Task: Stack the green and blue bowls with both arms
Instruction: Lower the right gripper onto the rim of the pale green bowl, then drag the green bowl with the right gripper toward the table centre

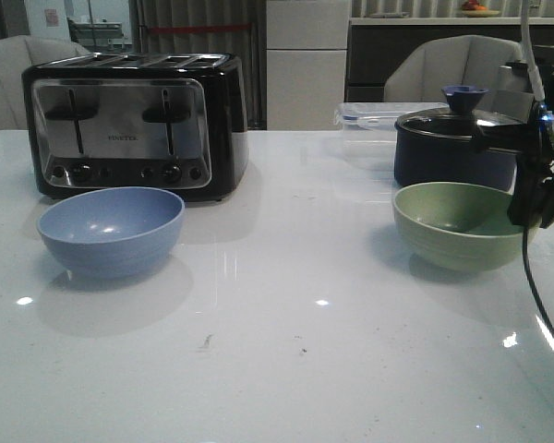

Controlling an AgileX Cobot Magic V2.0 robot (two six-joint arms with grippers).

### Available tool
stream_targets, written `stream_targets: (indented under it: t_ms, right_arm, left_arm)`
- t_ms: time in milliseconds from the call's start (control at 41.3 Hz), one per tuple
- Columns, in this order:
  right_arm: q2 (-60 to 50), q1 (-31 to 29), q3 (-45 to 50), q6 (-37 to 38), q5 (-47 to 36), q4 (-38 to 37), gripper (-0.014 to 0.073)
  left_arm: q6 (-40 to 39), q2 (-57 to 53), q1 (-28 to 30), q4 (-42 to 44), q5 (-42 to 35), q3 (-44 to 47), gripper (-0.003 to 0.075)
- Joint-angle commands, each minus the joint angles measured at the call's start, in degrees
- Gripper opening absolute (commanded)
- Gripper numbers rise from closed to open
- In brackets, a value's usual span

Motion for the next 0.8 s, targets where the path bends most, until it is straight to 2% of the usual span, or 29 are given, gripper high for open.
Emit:
stream_targets:
  t_ms: [0,218,435,605,774]
  right_arm:
    - [-2.9,-0.2,-1.9,-0.5,-0.8,0.3,0.0064]
    - [-7.6,2.6,-1.9,-4.1,2.1,0.3,0.0052]
    - [-12.4,13.0,-1.9,-6.1,4.2,0.3,0.0052]
    - [-11.1,22.1,-1.6,-6.1,4.1,0.4,0.0052]
    - [-8.0,27.6,-1.6,-6.1,3.1,0.4,0.0052]
  left_arm:
    - [-0.4,0.2,0.1,-0.4,-3.7,-1.9,0.0507]
    - [-0.4,0.2,0.1,-0.4,-3.7,-1.9,0.0507]
    - [-0.4,0.2,0.1,-0.4,-3.7,-1.9,0.0507]
    - [-0.4,0.2,0.1,-0.4,-3.7,-1.9,0.0507]
    - [-0.4,0.2,0.1,-0.4,-3.7,-1.9,0.0507]
